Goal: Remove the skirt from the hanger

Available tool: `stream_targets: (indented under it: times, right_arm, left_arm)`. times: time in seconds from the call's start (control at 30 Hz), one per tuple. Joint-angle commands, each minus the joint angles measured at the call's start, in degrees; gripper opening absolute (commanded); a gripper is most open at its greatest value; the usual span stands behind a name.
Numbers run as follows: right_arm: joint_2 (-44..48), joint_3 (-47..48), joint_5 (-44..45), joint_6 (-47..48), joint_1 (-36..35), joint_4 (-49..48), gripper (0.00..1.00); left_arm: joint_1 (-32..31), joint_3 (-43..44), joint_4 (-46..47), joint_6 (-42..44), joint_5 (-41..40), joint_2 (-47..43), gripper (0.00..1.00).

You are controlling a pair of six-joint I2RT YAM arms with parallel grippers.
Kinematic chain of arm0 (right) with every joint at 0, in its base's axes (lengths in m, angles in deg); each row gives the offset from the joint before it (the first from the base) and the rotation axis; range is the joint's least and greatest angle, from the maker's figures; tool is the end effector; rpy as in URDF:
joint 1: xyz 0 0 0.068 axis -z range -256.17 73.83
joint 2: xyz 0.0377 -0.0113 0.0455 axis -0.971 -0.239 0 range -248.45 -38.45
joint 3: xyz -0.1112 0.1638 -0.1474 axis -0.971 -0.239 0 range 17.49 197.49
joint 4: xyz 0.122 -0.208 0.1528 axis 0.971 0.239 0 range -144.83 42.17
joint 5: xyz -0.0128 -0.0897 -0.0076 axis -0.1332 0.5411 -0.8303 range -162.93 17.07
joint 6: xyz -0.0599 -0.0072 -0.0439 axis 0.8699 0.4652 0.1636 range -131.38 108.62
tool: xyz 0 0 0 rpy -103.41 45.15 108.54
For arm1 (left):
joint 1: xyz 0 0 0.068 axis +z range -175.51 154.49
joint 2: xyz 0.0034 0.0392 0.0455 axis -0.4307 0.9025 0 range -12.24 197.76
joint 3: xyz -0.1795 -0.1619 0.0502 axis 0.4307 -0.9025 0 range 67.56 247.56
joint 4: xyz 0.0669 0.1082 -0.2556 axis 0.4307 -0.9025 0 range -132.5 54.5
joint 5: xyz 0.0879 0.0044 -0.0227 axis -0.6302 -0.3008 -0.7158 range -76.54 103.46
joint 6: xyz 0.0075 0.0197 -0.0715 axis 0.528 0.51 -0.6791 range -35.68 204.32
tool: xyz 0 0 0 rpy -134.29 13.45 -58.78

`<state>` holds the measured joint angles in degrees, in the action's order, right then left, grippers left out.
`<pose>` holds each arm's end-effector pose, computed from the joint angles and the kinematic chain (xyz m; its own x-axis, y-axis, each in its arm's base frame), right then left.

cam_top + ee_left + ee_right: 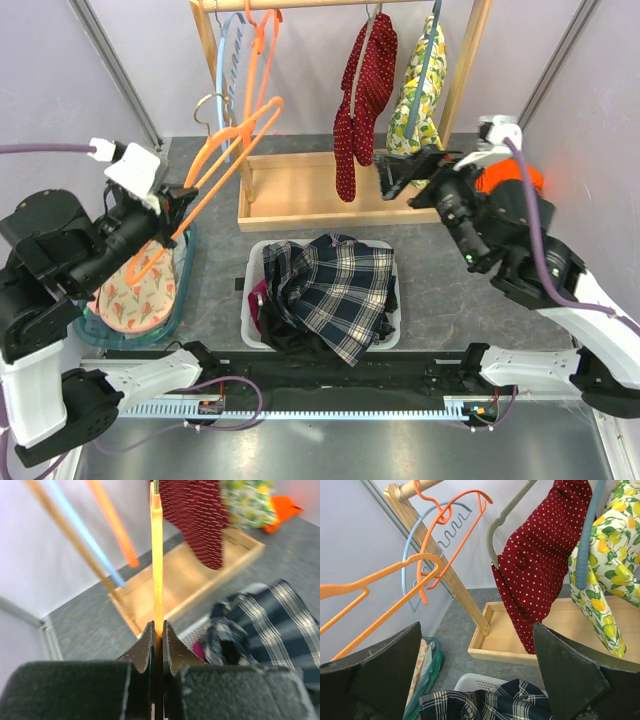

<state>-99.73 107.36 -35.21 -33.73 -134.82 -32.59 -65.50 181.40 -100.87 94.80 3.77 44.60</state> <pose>0.1564 0.1830 0.5172 -0.0834 0.4414 -0.8934 -0.3541 0.8249 0.4406 0.0998 -0.0699 0.5517 -0.0176 0.2487 -0.9684 0.5176 0.8310 0.2040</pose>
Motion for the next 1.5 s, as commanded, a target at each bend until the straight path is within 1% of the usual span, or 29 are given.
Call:
stream_targets:
  times: [0.0, 0.13, 0.27, 0.33, 0.37, 0.4, 0.43, 0.5, 0.63, 0.7, 0.9, 1.1, 1.27, 1.47]
  right_arm:
    - [2.21, -2.41, 0.52, -1.47, -0.06, -0.36, 0.98]
    - [3.44, -4.34, 0.61, -2.0, -0.06, -0.27, 0.98]
    - [3.79, -5.22, 0.61, -2.17, 0.03, -0.18, 0.98]
    - [3.88, -5.66, 0.78, -2.26, -0.06, -0.18, 0.98]
    - [3.88, -5.75, 0.61, -2.26, -0.06, -0.18, 0.98]
    - [3.88, -6.1, 0.61, -2.26, 0.03, -0.18, 0.98]
    - [3.8, -6.28, 0.26, -2.35, 0.03, -0.27, 0.98]
    - [3.88, -6.98, 0.08, -2.61, -0.06, -0.27, 0.98]
    - [4.32, -8.82, -0.01, -3.14, -0.06, -0.18, 0.98]
    - [4.85, -10.05, 0.17, -3.4, 0.03, -0.27, 0.98]
    - [5.9, -12.6, 0.78, -4.02, 0.03, -0.62, 0.98]
    - [7.04, -14.98, 1.05, -4.19, 0.03, -1.32, 0.98]
    - [7.05, -16.47, 0.87, -4.81, 0.03, -1.5, 0.98]
    - [7.31, -18.23, 0.26, -5.42, -0.06, -2.2, 0.98]
  left_arm:
    - [0.26, 1.12, 7.26, -3.89, -10.69, 5.56, 0.02]
    - [0.26, 5.85, 7.97, -5.9, -10.26, 11.7, 0.02]
    - [0.26, 14.62, 8.23, -9.59, -8.68, 18.73, 0.02]
    - [0.26, 18.24, 8.76, -10.04, -8.33, 22.77, 0.02]
    - [0.35, 18.26, 11.11, -11.96, -9.63, 23.75, 0.02]
    - [0.52, 17.39, 13.83, -12.06, -10.34, 24.37, 0.02]
    - [1.22, 14.94, 16.03, -12.15, -10.26, 25.07, 0.02]
    - [1.58, 13.87, 21.47, -13.11, -9.38, 26.3, 0.02]
    - [2.8, 18.07, 25.89, -15.22, -10.78, 32.96, 0.02]
    - [3.25, 19.04, 28.43, -15.58, -10.96, 34.74, 0.02]
    - [5.18, 25.63, 29.33, -16.54, -11.4, 43.7, 0.02]
    - [10.18, 30.38, 30.29, -21.46, -9.47, 50.29, 0.02]
    - [10.37, 31.18, 34.33, -21.03, -9.47, 53.02, 0.02]
    - [10.37, 31.35, 36.09, -20.5, -9.29, 55.75, 0.02]
